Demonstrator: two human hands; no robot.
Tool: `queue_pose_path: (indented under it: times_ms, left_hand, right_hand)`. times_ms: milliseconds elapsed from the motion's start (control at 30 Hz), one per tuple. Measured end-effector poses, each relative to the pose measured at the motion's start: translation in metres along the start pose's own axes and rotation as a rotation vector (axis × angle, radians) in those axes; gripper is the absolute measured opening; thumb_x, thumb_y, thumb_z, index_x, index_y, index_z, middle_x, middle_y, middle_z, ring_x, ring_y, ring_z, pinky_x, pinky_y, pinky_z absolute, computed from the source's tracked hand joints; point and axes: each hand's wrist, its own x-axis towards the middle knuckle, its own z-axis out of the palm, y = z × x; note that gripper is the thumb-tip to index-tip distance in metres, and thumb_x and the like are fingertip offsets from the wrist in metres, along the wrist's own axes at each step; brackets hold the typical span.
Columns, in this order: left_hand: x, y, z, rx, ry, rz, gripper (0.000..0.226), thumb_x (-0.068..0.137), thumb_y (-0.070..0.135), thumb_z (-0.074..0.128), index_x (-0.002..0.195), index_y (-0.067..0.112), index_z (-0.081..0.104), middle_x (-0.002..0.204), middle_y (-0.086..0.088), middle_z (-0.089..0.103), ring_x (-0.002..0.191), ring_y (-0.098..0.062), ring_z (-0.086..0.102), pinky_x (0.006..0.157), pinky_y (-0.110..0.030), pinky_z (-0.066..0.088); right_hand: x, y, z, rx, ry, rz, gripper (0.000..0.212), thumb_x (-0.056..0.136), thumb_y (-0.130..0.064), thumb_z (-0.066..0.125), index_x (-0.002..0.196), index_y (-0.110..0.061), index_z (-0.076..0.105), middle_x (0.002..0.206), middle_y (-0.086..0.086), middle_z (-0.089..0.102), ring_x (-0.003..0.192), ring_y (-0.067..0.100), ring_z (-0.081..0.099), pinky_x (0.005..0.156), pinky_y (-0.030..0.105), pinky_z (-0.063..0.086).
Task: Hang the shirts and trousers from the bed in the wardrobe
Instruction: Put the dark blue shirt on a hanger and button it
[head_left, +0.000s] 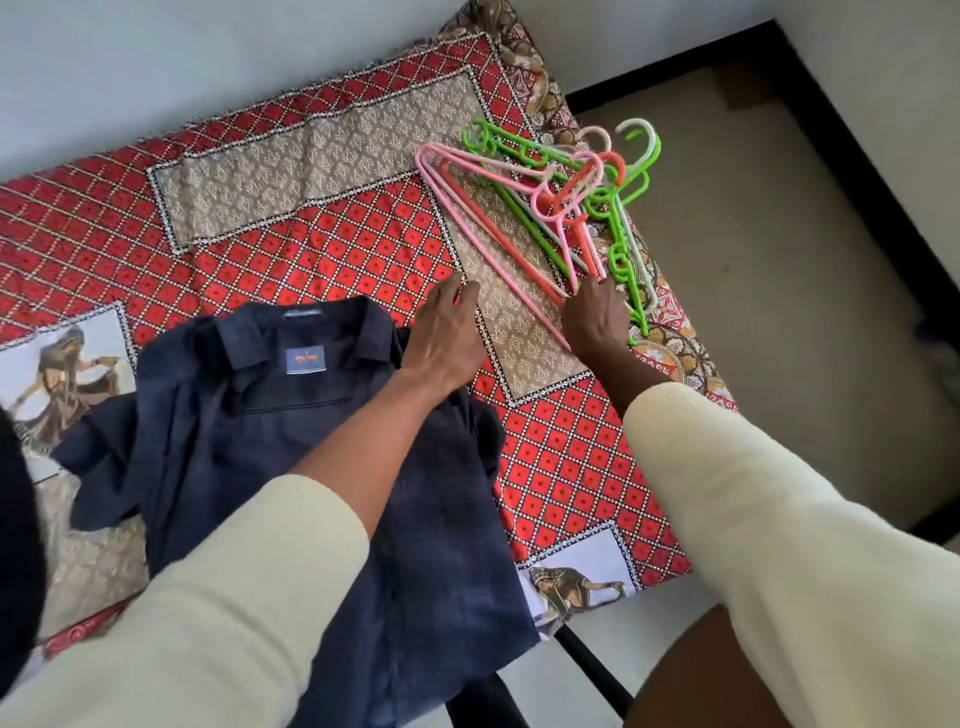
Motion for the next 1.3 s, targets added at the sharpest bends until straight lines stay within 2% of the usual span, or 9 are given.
queue_pose_path:
  times_ms: [233, 400, 567, 633, 800, 1000, 1167, 1233, 1300]
  left_hand:
    - [-0.019, -0.038, -0.005, -0.049, 0.058, -0.093, 0.057, 0.092, 0.002, 0.054, 0.146, 0.005, 0.037, 0.155, -0.015, 0.030, 0.144, -0.030, 0.028, 0.119, -0.038, 0.025]
    - [-0.041, -0.060, -0.023, -0.255, 0.256, -0.256, 0.040, 0.095, 0.004, 0.049, 0.136, 0.004, 0.049, 0.140, -0.013, 0.048, 0.131, -0.030, 0.042, 0.110, -0.038, 0.036]
    - [-0.056, -0.096, -0.072, -0.839, 0.537, -0.613, 0.078, 0.095, 0.044, 0.059, 0.155, 0.013, 0.019, 0.158, -0.010, 0.026, 0.142, -0.018, 0.029, 0.116, -0.032, 0.026]
    - [-0.068, -0.131, -0.085, -0.775, 0.573, -0.620, 0.097, 0.086, 0.052, 0.068, 0.156, 0.015, 0.013, 0.163, -0.009, 0.016, 0.149, -0.022, 0.017, 0.121, -0.035, 0.015]
    - [-0.116, -0.196, -0.074, -0.371, 0.447, -0.313, 0.040, 0.085, 0.052, 0.060, 0.096, 0.015, 0.068, 0.097, -0.008, 0.066, 0.100, -0.027, 0.056, 0.088, -0.038, 0.045]
    - [-0.180, -0.210, -0.054, -0.590, 0.371, -0.709, 0.048, 0.098, 0.037, 0.054, 0.072, -0.003, 0.059, 0.075, -0.013, 0.072, 0.076, -0.033, 0.060, 0.062, -0.031, 0.030]
    - [-0.206, -0.217, -0.042, -0.693, 0.085, -0.572, 0.041, 0.100, 0.044, 0.049, 0.086, 0.010, 0.067, 0.074, 0.000, 0.072, 0.070, -0.020, 0.068, 0.066, -0.030, 0.050]
    - [-0.208, -0.219, -0.044, -0.768, 0.177, -0.634, 0.033, 0.100, 0.050, 0.044, 0.114, 0.027, 0.064, 0.075, 0.001, 0.071, 0.057, -0.018, 0.069, 0.058, -0.026, 0.053]
    - [-0.203, -0.227, -0.050, -0.710, 0.456, -0.724, 0.021, 0.099, 0.039, 0.045, 0.109, 0.027, 0.059, 0.075, -0.007, 0.071, 0.060, -0.028, 0.068, 0.057, -0.033, 0.053]
  right_hand:
    - [-0.004, -0.014, 0.000, 0.350, 0.030, -0.002, 0.026, 0.087, -0.004, 0.041, 0.111, 0.002, 0.051, 0.098, 0.020, 0.057, 0.080, 0.029, 0.050, 0.060, 0.036, 0.035]
    - [-0.037, -0.046, -0.008, 0.857, 0.103, 0.103, 0.033, 0.079, 0.003, 0.039, 0.095, -0.016, 0.061, 0.091, 0.014, 0.063, 0.072, 0.025, 0.055, 0.057, 0.040, 0.048]
    - [-0.061, -0.057, -0.022, 1.143, -0.318, 0.170, 0.045, 0.070, 0.015, 0.037, 0.090, -0.012, 0.067, 0.055, 0.007, 0.051, 0.032, 0.011, 0.029, 0.039, 0.012, 0.018]
    - [-0.072, -0.056, -0.018, 1.226, -0.595, 0.162, 0.046, 0.062, 0.013, 0.033, 0.092, -0.009, 0.060, 0.052, 0.007, 0.044, 0.028, 0.008, 0.020, 0.040, 0.007, 0.017]
    - [-0.103, -0.057, -0.006, 1.284, -0.984, 0.231, 0.039, 0.056, 0.002, 0.031, 0.087, -0.013, 0.050, 0.048, 0.001, 0.038, 0.026, 0.006, 0.019, 0.038, 0.007, 0.015]
    - [-0.135, -0.116, 0.014, 0.541, -0.872, -0.105, 0.019, 0.091, -0.021, 0.054, 0.088, -0.008, 0.068, 0.079, 0.015, 0.071, 0.053, 0.021, 0.056, 0.043, 0.020, 0.036]
    - [-0.161, -0.175, 0.032, 0.390, -0.667, -0.202, 0.041, 0.101, -0.037, 0.050, 0.068, -0.012, 0.051, 0.056, 0.005, 0.045, 0.041, 0.015, 0.036, 0.041, 0.023, 0.023]
    - [-0.156, -0.179, 0.042, 0.514, -0.594, -0.132, 0.042, 0.099, -0.037, 0.054, 0.074, -0.004, 0.059, 0.055, 0.003, 0.037, 0.039, 0.011, 0.029, 0.038, 0.022, 0.020]
    - [-0.147, -0.176, 0.043, 0.628, -0.561, -0.023, 0.037, 0.096, -0.034, 0.059, 0.074, -0.004, 0.062, 0.050, 0.000, 0.039, 0.036, 0.008, 0.029, 0.034, 0.020, 0.020]
